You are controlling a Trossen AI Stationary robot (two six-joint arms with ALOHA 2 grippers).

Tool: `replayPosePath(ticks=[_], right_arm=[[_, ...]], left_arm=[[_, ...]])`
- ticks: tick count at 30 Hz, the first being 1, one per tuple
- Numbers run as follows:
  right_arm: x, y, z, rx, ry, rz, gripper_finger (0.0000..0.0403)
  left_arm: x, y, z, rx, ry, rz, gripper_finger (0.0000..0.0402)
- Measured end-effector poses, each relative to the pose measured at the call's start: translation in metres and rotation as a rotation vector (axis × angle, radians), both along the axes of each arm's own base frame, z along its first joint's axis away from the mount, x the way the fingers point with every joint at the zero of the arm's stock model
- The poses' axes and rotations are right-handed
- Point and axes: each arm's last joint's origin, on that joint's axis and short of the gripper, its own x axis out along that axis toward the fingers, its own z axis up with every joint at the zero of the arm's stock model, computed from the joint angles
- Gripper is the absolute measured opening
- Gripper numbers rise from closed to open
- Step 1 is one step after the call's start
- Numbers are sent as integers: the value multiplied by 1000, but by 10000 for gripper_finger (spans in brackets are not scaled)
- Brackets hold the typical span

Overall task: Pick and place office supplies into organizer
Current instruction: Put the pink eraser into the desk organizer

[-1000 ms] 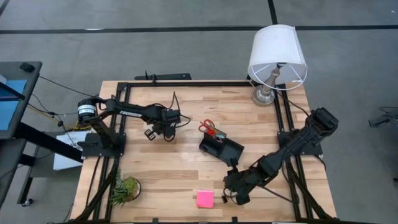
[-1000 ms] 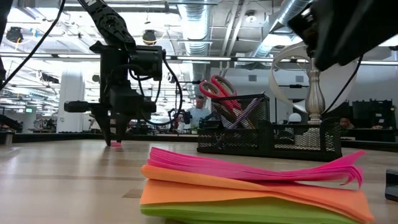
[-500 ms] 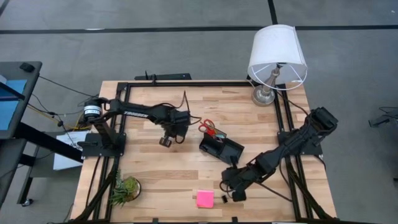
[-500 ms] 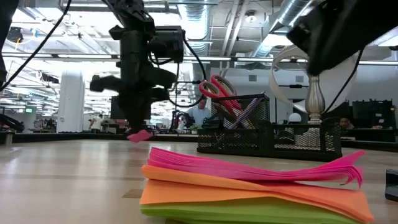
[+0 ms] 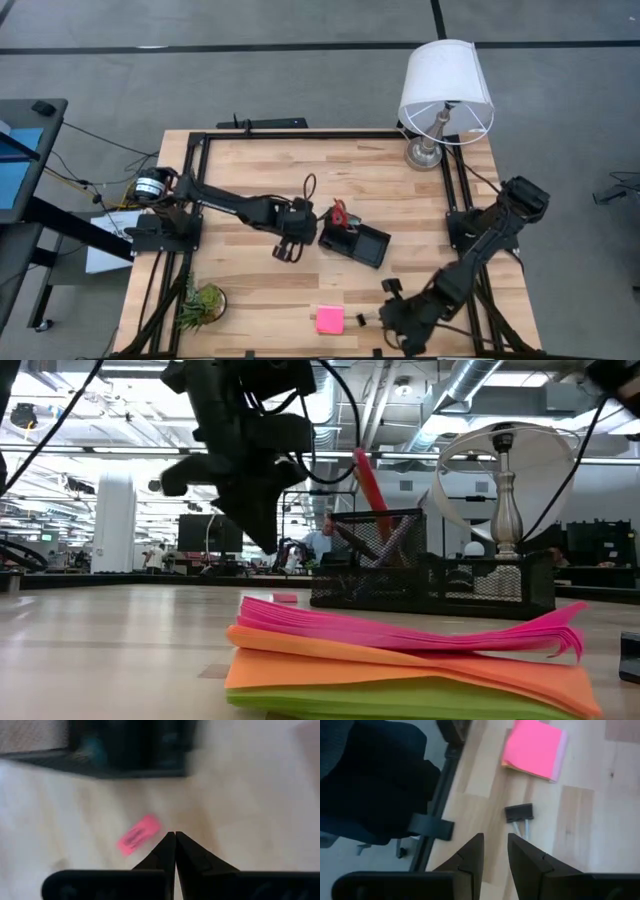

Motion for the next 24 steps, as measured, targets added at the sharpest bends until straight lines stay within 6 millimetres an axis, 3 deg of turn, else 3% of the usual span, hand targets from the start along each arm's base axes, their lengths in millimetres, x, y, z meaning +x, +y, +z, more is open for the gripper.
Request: replayPosePath(ticks=[7, 13, 19, 24], right_arm=[[-11, 12, 2, -7, -52, 22, 81], [-7, 10, 3, 1, -63, 6, 81], [-2, 6, 2, 0, -61, -13, 81], [1, 3, 2, -4, -56, -24, 81]], left_arm=[[9, 9, -12, 69, -7, 10, 15], [14, 29, -38, 114, 85, -21, 90], [23, 34, -61, 199, 140, -157, 166], [21, 32, -62, 98, 152, -232, 183]])
